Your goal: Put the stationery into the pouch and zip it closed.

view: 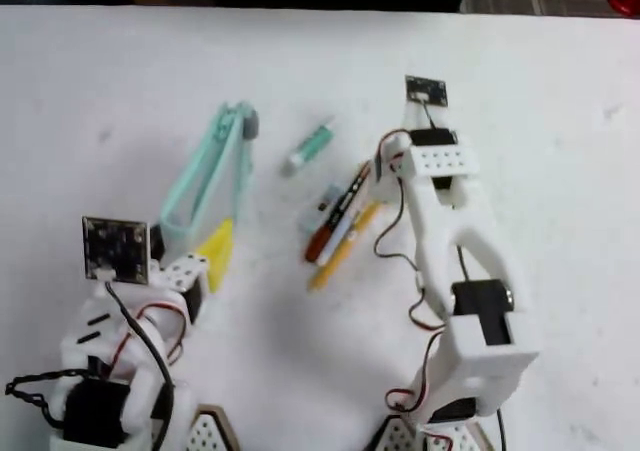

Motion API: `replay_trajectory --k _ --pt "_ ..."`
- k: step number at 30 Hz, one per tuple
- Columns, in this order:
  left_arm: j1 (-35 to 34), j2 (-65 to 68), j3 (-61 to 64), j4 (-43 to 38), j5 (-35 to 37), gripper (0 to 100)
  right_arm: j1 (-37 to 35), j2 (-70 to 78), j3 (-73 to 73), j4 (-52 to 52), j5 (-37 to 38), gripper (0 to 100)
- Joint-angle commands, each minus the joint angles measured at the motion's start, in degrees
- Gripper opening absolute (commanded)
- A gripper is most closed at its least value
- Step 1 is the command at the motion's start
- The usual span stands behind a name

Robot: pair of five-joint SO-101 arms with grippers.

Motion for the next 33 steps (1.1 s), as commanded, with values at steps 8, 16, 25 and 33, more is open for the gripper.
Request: replay_trajectory --k 8,16,25,33 --pt "0.57 0.48 1.49 -0.88 0.44 24 -3.47 4.09 -0.7 -6.99 -8.18 18.4" --pt "0.57 0.48 1.76 -0.88 0.44 24 -4.18 11.12 -6.15 -6.55 -8.79 18.3" --pt "0.57 0.48 1.85 -0.88 0.44 24 -4.53 14.73 -10.73 1.45 -8.35 5.4" --pt "0.57 0.48 1.85 -0.88 0.44 24 -4.7 14.73 -10.99 1.98 -8.26 1.3"
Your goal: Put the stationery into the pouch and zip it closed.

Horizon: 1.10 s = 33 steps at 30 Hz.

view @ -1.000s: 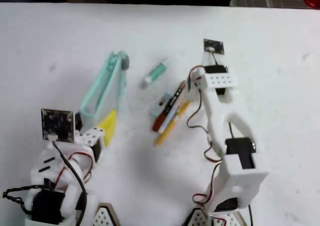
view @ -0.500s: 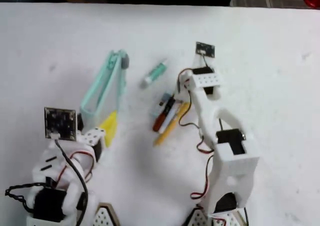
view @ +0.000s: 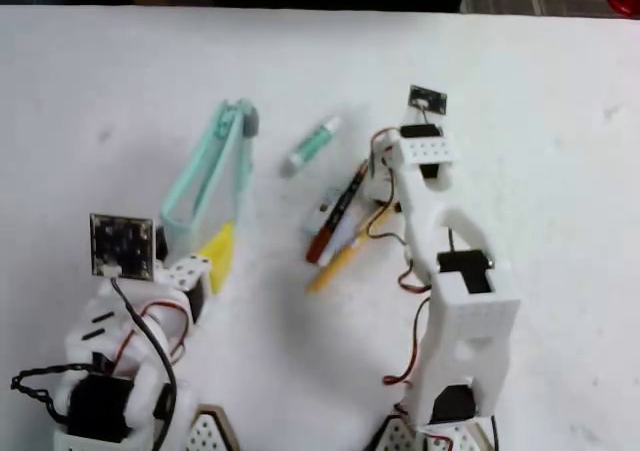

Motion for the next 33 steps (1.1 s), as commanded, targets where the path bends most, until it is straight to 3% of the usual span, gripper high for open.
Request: replay_trajectory --k 1,10,19,25,33 --pt "0.57 0.48 -0.18 -0.88 0.44 24 -1.36 -0.22 -0.97 0.31 0.09 1.6" --pt "0.66 0.48 -0.18 -0.88 0.44 24 -0.84 -9.27 -2.99 2.95 4.13 1.7" --pt "0.66 0.48 -0.09 -0.88 0.7 24 -0.84 -30.2 -3.16 6.9 5.01 1.6" --pt "0.66 0.48 -0.09 -0.88 0.79 24 -1.45 -45.93 -3.78 6.64 9.76 1.6" --pt "0.75 0.48 -0.09 -0.88 0.79 24 -10.95 -57.71 -9.85 6.55 16.97 1.6"
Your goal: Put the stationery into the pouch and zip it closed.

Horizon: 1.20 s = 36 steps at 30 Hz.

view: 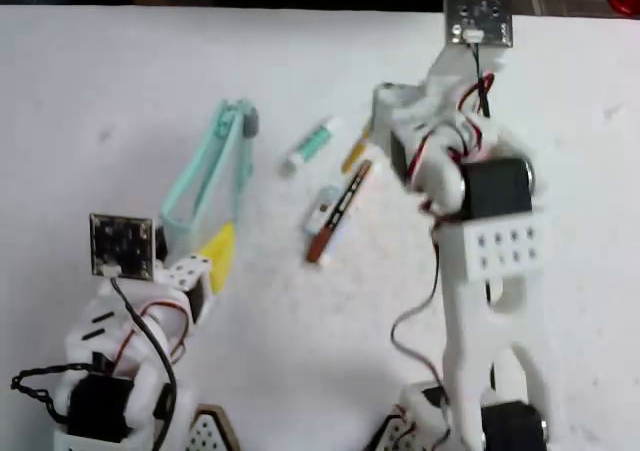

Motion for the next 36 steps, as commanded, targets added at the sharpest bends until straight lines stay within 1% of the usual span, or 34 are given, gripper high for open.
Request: replay_trajectory --k 1,7,14,18,20,26,32,36 --pt "0.75 0.48 -0.09 -0.88 0.7 24 -5.76 -5.05 -6.15 -0.13 3.52 1.6" --pt "0.75 0.48 -0.09 -0.88 0.7 24 -13.23 -5.49 -22.33 2.42 4.66 1.5" --pt "0.75 0.48 -0.09 -0.88 0.7 24 -21.32 1.01 -42.99 10.33 4.66 1.5" --pt "0.75 0.48 -0.09 -0.88 0.7 24 -26.33 5.23 -50.99 12.79 4.66 1.5" --pt "1.19 0.48 -0.09 -0.88 0.7 24 -27.91 7.34 -53.54 12.09 4.66 1.5" --pt "5.58 0.48 1.41 -0.88 0.35 24 -30.37 13.32 -55.65 6.37 4.57 1.5" --pt "5.76 0.48 1.32 -0.97 0.35 24 -31.78 17.1 -55.3 3.03 4.4 1.5" --pt "5.58 0.48 1.14 -0.97 0.35 24 -31.43 19.12 -55.21 5.05 4.31 1.6"
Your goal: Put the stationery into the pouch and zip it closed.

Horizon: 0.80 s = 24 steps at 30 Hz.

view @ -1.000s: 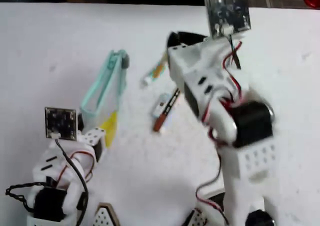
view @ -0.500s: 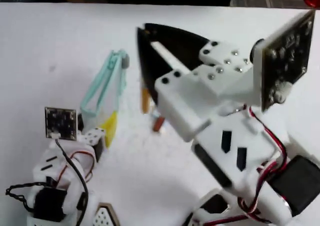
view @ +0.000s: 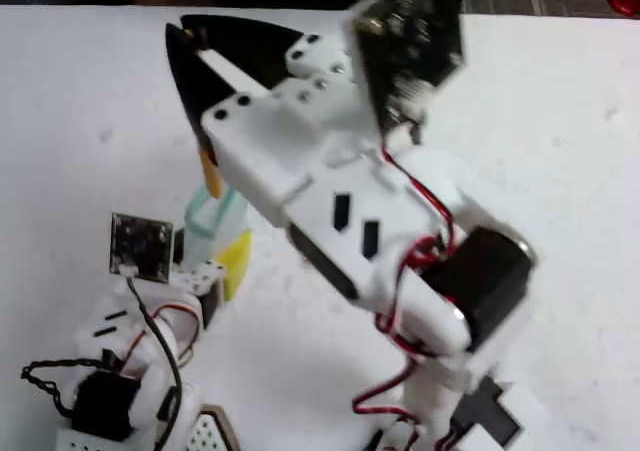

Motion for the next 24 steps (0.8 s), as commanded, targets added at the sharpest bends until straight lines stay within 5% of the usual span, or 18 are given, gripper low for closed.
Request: replay_trajectory --k 1,13,19,24 --pt "0.48 0.48 -0.35 -0.97 0.35 24 -0.31 0.66 -1.14 1.36 0.53 1.6" --pt "-0.22 0.48 -0.18 -2.11 0.7 24 -0.66 2.51 -1.05 15.78 0.35 2.2" --pt "-1.71 0.48 -0.44 -2.11 0.7 25 -0.4 2.68 -1.05 22.46 0.35 23.5" --pt "-1.71 0.48 -0.44 -2.11 0.62 25 2.24 1.27 -2.64 22.2 0.44 23.9"
